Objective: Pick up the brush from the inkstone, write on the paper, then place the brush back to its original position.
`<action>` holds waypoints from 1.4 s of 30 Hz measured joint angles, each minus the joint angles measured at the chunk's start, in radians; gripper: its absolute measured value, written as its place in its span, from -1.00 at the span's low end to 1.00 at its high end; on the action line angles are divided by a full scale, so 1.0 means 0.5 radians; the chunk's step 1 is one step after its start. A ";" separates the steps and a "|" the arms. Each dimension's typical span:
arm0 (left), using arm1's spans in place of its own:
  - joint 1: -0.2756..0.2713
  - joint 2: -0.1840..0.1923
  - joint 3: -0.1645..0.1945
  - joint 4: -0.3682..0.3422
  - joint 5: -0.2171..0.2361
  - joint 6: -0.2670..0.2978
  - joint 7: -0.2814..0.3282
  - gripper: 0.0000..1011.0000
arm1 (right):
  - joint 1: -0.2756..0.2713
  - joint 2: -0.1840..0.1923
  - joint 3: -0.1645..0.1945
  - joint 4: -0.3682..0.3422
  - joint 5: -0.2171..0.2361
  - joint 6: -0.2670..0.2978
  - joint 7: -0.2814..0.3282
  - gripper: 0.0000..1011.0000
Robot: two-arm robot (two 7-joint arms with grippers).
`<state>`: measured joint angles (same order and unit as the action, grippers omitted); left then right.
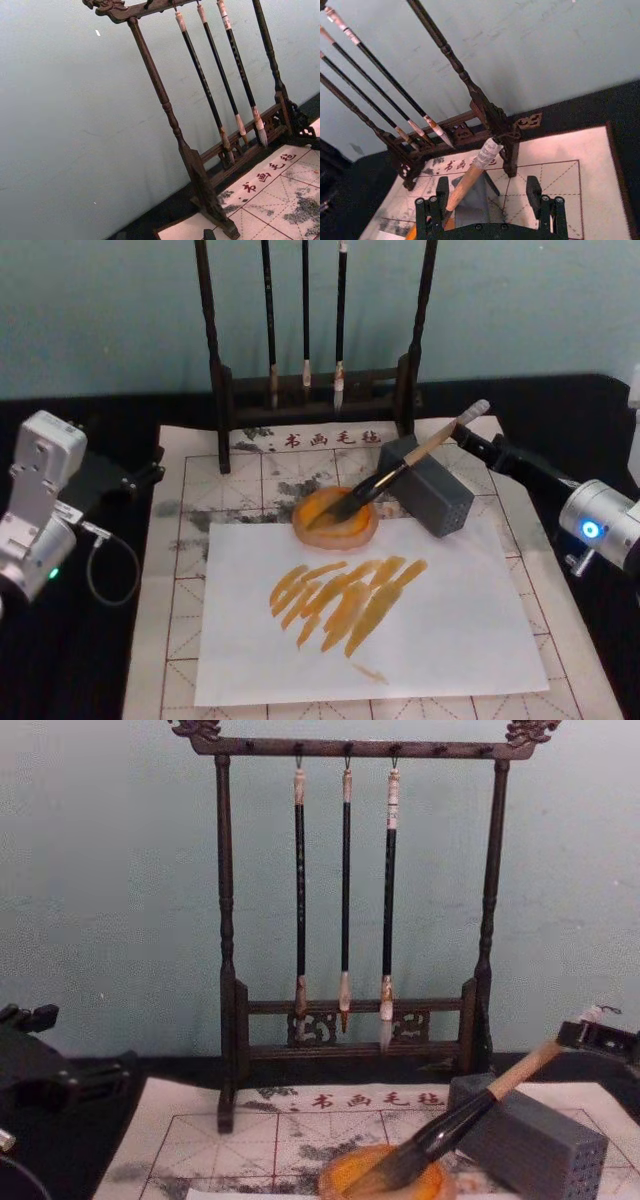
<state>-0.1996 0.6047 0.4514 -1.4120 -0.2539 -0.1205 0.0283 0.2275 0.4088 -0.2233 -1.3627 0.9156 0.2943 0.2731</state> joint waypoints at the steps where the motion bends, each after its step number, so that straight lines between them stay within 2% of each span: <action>1: 0.000 0.000 0.000 0.000 0.000 0.000 0.000 0.98 | 0.007 -0.005 0.001 0.009 0.017 0.010 0.000 0.98; 6: 0.000 0.000 0.000 0.000 0.000 0.000 0.000 0.98 | 0.049 -0.037 0.001 0.072 0.111 0.050 0.010 0.98; 18: 0.000 0.000 0.000 0.000 0.000 0.000 0.000 0.98 | 0.141 -0.093 -0.025 0.208 0.265 0.068 0.068 0.98; 26: 0.000 0.000 0.000 0.000 0.000 0.000 0.000 0.98 | 0.166 -0.116 -0.030 0.256 0.352 0.073 0.093 0.98; 35: 0.000 0.000 0.000 0.000 0.000 0.000 0.000 0.98 | 0.174 -0.135 -0.015 0.299 0.495 0.116 0.069 0.98; 42: 0.000 0.000 0.000 0.000 0.000 0.000 0.000 0.98 | 0.178 -0.131 -0.021 0.313 0.561 0.128 0.061 0.98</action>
<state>-0.1995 0.6047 0.4514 -1.4120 -0.2539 -0.1206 0.0283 0.3167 0.3431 -0.2339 -1.2064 1.1963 0.3582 0.3038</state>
